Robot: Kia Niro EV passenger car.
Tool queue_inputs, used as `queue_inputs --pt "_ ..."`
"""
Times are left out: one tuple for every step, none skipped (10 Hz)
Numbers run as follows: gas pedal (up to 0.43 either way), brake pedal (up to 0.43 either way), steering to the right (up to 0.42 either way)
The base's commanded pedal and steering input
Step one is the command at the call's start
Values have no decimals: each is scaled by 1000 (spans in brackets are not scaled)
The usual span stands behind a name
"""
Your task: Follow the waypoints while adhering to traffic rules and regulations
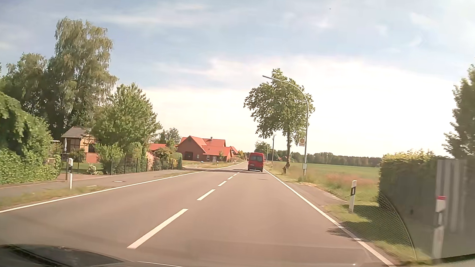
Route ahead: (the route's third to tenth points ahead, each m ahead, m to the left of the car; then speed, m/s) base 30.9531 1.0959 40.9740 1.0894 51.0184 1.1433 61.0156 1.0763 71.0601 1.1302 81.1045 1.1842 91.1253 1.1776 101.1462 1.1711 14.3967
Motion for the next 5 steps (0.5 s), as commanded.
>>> queue_inputs --pt "228 0 -3" --pt "228 0 -3" --pt "228 0 -3" --pt "228 0 -3" --pt "228 0 -3"
